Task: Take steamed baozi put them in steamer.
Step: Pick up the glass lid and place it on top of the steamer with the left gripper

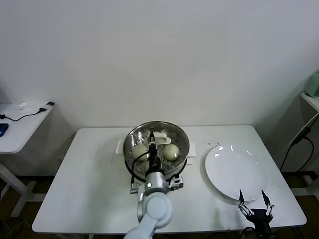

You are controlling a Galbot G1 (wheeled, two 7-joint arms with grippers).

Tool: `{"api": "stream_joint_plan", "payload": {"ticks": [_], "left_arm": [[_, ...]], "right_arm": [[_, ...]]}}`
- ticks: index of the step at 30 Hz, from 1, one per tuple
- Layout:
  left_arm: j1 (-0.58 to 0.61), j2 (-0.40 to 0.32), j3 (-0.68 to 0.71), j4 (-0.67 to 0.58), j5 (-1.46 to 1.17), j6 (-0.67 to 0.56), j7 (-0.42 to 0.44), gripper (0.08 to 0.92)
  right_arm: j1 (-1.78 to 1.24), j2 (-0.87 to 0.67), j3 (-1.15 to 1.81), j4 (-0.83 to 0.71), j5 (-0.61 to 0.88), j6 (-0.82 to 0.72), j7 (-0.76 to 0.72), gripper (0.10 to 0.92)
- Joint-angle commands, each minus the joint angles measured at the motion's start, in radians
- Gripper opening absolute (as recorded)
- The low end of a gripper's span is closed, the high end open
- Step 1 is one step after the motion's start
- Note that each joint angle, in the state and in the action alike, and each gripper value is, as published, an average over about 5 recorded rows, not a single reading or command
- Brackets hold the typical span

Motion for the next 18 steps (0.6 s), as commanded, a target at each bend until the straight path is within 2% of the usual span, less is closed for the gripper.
{"api": "stream_joint_plan", "payload": {"ticks": [1, 12, 14, 18], "left_arm": [[0.002, -0.015, -0.011, 0.028, 0.022, -0.001, -0.004, 0.132], [0.002, 0.000, -0.011, 0.027, 0.024, -0.015, -0.006, 0.137], [0.001, 0.005, -0.009, 0.019, 0.017, -0.021, -0.005, 0.163], [0.006, 0.024, 0.001, -0.019, -0.015, -0.024, -0.003, 0.267]], "right_arm": [[0.003, 0.006, -0.005, -0.003, -0.005, 0.008, -0.001, 0.823], [0.003, 0.011, -0.006, -0.002, -0.012, 0.024, -0.003, 0.823], [0.002, 0.011, -0.006, -0.002, -0.012, 0.024, -0.004, 0.823], [0.002, 0.011, -0.005, 0.000, -0.012, 0.021, -0.006, 0.823]]}}
